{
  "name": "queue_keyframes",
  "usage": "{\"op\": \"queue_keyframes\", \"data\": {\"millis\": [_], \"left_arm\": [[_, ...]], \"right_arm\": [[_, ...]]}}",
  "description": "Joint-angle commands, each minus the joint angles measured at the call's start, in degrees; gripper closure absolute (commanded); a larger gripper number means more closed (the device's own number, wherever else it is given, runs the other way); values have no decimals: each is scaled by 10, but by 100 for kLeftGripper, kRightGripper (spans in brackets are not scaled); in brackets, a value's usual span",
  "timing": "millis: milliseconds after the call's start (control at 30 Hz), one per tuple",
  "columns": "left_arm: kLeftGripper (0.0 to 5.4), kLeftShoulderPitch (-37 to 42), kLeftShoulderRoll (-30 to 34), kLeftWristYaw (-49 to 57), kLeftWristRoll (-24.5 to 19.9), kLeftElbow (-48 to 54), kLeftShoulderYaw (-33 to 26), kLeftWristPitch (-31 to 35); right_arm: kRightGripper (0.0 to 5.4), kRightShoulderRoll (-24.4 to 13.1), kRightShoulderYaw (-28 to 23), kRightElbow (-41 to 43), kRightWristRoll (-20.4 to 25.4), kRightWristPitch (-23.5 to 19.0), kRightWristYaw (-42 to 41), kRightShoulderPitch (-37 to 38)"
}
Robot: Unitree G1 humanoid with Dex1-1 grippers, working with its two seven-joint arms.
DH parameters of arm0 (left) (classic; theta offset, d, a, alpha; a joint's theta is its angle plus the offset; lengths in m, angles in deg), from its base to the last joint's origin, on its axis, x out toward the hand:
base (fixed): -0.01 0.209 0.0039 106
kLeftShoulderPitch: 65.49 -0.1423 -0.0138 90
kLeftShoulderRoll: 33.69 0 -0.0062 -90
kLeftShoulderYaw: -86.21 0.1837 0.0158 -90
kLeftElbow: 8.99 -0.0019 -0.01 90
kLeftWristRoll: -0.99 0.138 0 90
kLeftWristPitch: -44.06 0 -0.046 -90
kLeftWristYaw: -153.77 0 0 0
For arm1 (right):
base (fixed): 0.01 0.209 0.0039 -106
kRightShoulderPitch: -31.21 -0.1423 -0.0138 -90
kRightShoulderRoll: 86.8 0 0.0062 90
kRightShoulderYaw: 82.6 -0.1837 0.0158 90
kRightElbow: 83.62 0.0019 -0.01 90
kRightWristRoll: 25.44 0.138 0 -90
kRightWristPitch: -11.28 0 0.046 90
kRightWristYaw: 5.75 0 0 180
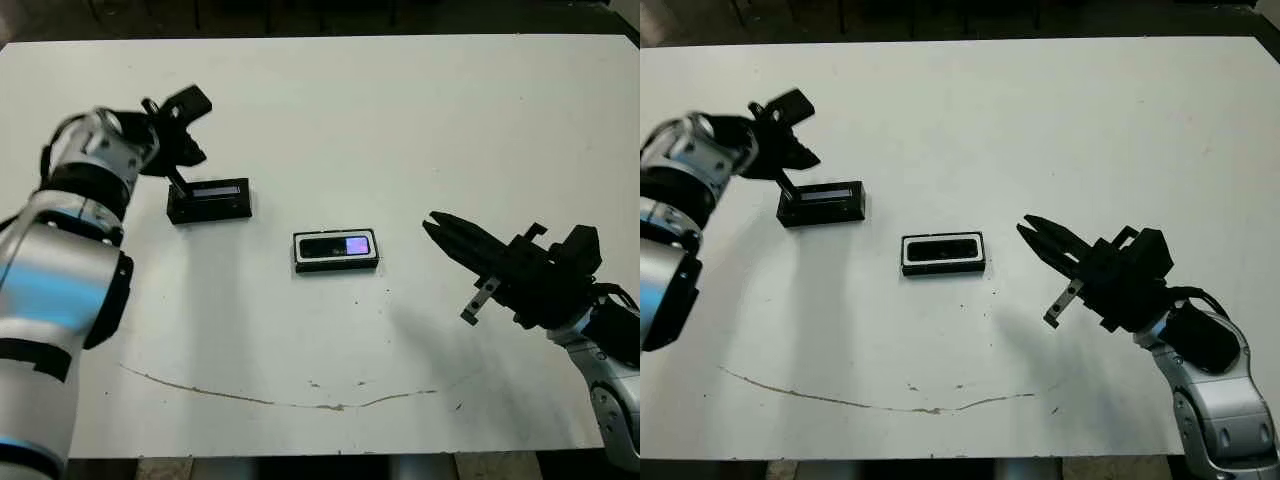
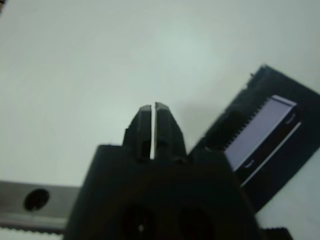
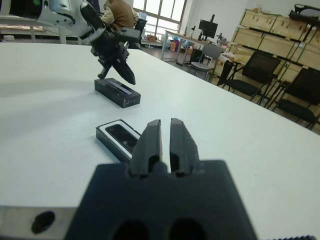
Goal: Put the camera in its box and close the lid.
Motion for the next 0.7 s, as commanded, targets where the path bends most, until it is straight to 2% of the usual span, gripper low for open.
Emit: {"op": "queue_keyframes", "data": {"millis": [33, 100, 300, 467, 700], "left_arm": [[540, -18, -3, 6, 13, -11, -2, 9], [540, -20, -3, 2, 16, -13, -1, 15], [540, -23, 0, -24, 47, -14, 22, 10], [540, -22, 0, -47, 52, -15, 24, 32], [540, -27, 4, -78, 66, -16, 34, 41]], "right_arm": [[539, -7, -4, -5, 17, -6, -6, 14], [539, -4, -3, -6, 25, -5, -4, 19], [539, -20, 2, 23, 7, -19, 15, 31], [539, -14, 4, 26, 16, -20, 17, 32], [539, -19, 9, 49, 3, -32, 30, 35]]}}
